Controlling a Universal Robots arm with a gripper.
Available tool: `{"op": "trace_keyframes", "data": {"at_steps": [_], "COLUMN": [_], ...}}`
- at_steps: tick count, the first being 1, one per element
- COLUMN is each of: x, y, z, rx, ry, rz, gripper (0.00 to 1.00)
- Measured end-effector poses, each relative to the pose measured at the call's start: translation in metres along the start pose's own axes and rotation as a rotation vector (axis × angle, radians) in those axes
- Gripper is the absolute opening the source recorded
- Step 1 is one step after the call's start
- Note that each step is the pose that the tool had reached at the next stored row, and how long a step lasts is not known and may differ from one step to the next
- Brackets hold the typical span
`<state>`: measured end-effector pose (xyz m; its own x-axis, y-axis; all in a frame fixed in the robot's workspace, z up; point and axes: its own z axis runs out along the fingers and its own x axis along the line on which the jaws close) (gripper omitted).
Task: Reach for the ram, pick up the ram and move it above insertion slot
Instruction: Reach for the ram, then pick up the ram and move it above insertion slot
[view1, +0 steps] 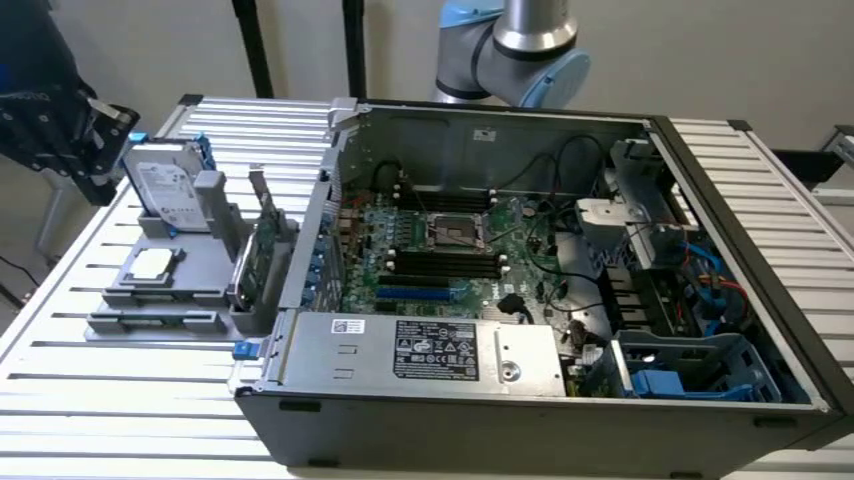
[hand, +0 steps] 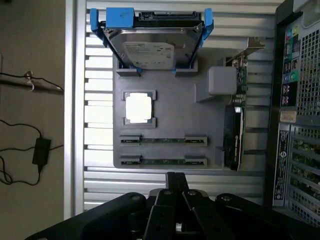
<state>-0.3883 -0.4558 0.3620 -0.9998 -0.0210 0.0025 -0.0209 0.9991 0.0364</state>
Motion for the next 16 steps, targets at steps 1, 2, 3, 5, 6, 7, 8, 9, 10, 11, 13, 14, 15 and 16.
{"op": "trace_keyframes", "data": {"at_steps": [1,2,3,5,6,7,8,9,10,11,13,14,15,16], "x": [-0.0001,-0.0001,-0.0001,-0.0001,-0.0002,-0.0001,-0.0002,-0.0002,-0.0002,-0.0002,-0.0002,-0.0002,-0.0002,-0.0002], "y": [-0.0001,-0.0002,-0.0004,-0.0007,-0.0008,-0.0008,-0.0008,-0.0008,-0.0008,-0.0008,-0.0008,-0.0008,-0.0008,-0.0008], "z": [0.0008,0.0015,0.0021,0.0022,0.0022,0.0022,0.0022,0.0022,0.0022,0.0022,0.0022,0.0022,0.0022,0.0022], "rx": [0.0018,0.0034,0.0046,0.0071,0.0071,0.0071,0.0072,0.0072,0.0072,0.0072,0.0072,0.0071,0.0072,0.0071], "ry": [0.0002,0.0004,0.0004,0.0017,0.0017,0.0017,0.0017,0.0017,0.0017,0.0017,0.0017,0.0017,0.0017,0.0016], "rz": [-0.002,-0.005,-0.009,-0.013,-0.013,-0.013,-0.013,-0.013,-0.013,-0.013,-0.013,-0.013,-0.013,-0.013], "gripper": [0.11,0.11,0.11,0.11,0.11,0.11,0.11,0.11,0.11,0.11,0.11,0.11,0.11,0.11]}}
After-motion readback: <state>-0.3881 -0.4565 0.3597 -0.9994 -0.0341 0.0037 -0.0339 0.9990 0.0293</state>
